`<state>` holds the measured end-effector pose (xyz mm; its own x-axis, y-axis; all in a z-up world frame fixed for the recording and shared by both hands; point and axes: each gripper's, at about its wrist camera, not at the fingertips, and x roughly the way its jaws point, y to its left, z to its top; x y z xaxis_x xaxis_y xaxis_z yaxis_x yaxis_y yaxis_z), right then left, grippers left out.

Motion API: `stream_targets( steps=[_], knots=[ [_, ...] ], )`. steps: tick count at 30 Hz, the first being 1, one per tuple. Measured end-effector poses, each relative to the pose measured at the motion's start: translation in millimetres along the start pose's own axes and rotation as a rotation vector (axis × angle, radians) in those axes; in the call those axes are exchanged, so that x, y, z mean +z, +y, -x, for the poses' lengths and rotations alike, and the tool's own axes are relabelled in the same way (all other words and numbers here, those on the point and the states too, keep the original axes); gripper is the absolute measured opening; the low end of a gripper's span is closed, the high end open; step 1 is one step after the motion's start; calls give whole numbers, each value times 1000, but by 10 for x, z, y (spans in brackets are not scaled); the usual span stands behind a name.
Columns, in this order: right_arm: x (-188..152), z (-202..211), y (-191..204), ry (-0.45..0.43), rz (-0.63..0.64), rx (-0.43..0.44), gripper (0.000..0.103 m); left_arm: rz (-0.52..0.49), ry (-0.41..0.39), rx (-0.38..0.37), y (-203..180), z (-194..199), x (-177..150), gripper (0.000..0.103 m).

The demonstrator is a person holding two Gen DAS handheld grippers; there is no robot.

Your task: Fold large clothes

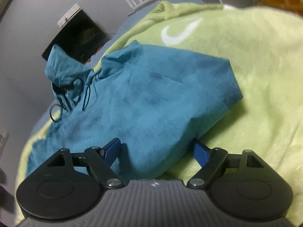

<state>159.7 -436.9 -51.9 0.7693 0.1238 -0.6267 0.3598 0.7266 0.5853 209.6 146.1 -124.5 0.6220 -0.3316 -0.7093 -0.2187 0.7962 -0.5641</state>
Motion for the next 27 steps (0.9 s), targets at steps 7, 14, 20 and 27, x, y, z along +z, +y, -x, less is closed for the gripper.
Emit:
stream_targets(
  steps=[7, 14, 20, 27],
  knots=[
    [57, -115, -192, -68, -141, 85, 81, 226, -80, -91, 334, -246, 178, 95],
    [-17, 17, 34, -169, 22, 34, 24, 207, -155, -98, 341, -211, 251, 23],
    [-105, 270, 270, -171, 128, 53, 8, 0, -242, -1, -57, 77, 275, 10],
    [-237, 736, 385, -67, 189, 131, 6, -4, -215, 49, -17, 446, 391, 8]
  ],
)
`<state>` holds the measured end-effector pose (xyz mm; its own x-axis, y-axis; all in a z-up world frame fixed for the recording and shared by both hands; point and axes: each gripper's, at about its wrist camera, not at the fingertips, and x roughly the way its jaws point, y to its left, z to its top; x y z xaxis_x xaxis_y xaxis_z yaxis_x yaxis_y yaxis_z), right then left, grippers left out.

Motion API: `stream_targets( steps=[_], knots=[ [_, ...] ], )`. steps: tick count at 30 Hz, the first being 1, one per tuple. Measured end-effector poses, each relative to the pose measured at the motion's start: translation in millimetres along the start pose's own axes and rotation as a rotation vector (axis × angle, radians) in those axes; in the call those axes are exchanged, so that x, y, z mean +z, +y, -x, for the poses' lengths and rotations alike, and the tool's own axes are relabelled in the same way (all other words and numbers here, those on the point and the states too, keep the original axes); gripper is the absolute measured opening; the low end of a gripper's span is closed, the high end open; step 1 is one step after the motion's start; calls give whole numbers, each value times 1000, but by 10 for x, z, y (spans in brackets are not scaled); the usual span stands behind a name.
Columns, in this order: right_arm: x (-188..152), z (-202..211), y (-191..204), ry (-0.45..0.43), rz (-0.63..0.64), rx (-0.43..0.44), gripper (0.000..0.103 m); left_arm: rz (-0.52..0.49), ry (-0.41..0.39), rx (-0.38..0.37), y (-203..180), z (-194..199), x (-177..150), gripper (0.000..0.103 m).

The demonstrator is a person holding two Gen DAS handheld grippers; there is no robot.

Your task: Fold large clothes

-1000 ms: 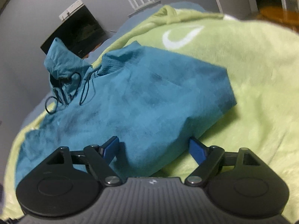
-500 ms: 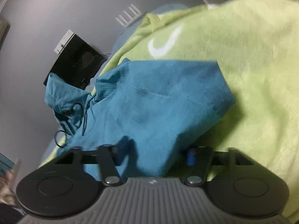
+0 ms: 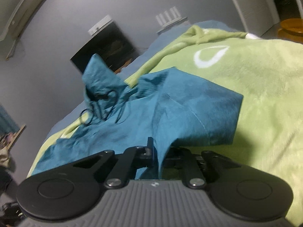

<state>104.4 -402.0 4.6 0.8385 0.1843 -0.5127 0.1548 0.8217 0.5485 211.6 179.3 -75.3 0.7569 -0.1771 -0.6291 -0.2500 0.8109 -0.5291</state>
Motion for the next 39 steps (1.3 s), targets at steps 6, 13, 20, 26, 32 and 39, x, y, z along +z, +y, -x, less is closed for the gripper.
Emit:
stream_targets(
  steps=[6, 13, 20, 26, 32, 39],
  knots=[
    [-58, 387, 196, 158, 107, 54, 6, -128, 11, 74, 38, 361, 101, 10],
    [-114, 497, 234, 157, 121, -162, 37, -83, -113, 187, 93, 648, 123, 61],
    [-154, 934, 110, -118, 21, -353, 66, -374, -185, 159, -554, 649, -76, 70],
    [-207, 1017, 282, -211, 161, -281, 77, -454, -106, 143, -918, 422, -335, 70],
    [-434, 714, 774, -153, 455, -213, 77, -522, -50, 152, -1052, 190, -552, 70],
    [-664, 258, 1234, -35, 649, -134, 77, -520, -19, 152, -1026, 54, -565, 70]
  ],
)
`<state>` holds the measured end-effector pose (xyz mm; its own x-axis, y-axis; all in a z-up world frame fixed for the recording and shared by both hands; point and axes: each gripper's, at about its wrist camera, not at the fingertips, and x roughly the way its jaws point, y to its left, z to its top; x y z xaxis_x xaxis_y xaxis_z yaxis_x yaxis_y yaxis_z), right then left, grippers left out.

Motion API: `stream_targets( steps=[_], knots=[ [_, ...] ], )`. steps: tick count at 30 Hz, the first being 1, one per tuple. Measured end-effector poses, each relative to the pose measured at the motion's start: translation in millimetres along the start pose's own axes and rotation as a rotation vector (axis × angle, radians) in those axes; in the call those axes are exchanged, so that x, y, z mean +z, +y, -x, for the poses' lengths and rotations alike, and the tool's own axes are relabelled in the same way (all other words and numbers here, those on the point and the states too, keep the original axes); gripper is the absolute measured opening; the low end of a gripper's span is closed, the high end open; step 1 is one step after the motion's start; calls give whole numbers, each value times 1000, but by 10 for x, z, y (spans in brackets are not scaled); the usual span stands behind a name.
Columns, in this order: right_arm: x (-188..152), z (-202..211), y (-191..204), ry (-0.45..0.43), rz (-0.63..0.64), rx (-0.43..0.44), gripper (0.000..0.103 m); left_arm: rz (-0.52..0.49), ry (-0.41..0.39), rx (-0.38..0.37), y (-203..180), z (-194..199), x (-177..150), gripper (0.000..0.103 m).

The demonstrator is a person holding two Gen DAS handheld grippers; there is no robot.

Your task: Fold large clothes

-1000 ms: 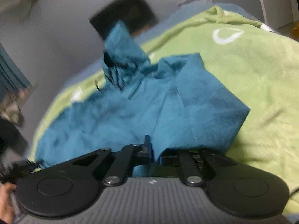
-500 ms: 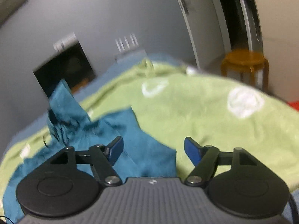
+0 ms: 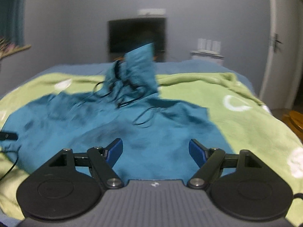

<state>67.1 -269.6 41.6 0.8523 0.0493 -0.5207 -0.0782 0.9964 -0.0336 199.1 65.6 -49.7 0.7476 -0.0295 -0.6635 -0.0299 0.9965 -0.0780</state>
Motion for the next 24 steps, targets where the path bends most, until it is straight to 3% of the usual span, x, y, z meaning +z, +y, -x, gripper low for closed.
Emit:
stream_targets(
  steps=[9, 12, 18, 24],
  knots=[
    [-111, -596, 509, 203, 181, 123, 77, -12, 35, 3, -29, -171, 5, 70],
    [-148, -812, 492, 242, 157, 111, 87, -19, 47, 6, -37, -243, -2, 71],
    [-148, -926, 394, 205, 75, 109, 88, 5, 50, -19, -94, -373, 36, 75],
    [-120, -1041, 341, 132, 47, 97, 88, -69, 47, -13, -395, -689, 65, 78]
  ],
)
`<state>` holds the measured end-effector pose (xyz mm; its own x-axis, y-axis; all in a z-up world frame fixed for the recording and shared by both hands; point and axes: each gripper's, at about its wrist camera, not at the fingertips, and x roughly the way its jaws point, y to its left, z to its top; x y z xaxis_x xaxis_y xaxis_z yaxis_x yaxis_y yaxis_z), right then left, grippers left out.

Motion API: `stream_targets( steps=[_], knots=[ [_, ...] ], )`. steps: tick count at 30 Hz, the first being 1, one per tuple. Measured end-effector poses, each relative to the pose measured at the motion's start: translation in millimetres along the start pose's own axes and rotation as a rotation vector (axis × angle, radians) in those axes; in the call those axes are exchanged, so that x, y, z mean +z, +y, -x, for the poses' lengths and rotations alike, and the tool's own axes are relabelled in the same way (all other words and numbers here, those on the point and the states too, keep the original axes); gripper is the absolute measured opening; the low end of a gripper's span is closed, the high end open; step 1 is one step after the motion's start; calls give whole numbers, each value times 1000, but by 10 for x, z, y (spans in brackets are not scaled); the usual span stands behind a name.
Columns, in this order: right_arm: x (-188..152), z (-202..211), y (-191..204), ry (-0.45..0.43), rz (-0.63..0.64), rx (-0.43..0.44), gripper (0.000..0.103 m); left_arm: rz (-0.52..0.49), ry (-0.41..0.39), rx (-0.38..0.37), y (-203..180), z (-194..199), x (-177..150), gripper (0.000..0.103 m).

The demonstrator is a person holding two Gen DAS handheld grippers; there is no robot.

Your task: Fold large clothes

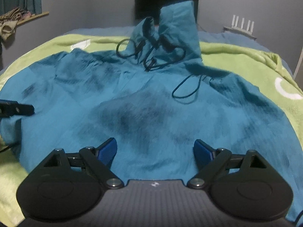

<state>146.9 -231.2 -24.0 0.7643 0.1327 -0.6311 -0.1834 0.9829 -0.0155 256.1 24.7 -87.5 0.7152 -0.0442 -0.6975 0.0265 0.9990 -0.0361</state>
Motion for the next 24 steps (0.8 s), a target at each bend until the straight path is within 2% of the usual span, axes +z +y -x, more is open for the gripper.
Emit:
stream_targets(
  steps=[3, 7, 11, 18, 21, 24],
  knots=[
    [79, 16, -54, -65, -23, -1, 88, -54, 3, 37, -75, -194, -49, 79],
    [378, -8, -205, -163, -70, 31, 88, -41, 3, 29, -39, -281, -92, 80],
    [922, -336, -470, -170, -131, 38, 88, -1, -33, 5, 20, -266, -92, 80],
    [2138, -1017, -785, -236, -147, 1, 88, 27, -49, -9, 83, -369, -71, 80],
    [2542, -1311, -905, -244, -236, -12, 88, 20, -44, -9, 90, -407, -81, 81],
    [2769, -1585, -1033, -229, -391, 6, 88, 3, -40, -7, 72, -466, -91, 84]
  ],
)
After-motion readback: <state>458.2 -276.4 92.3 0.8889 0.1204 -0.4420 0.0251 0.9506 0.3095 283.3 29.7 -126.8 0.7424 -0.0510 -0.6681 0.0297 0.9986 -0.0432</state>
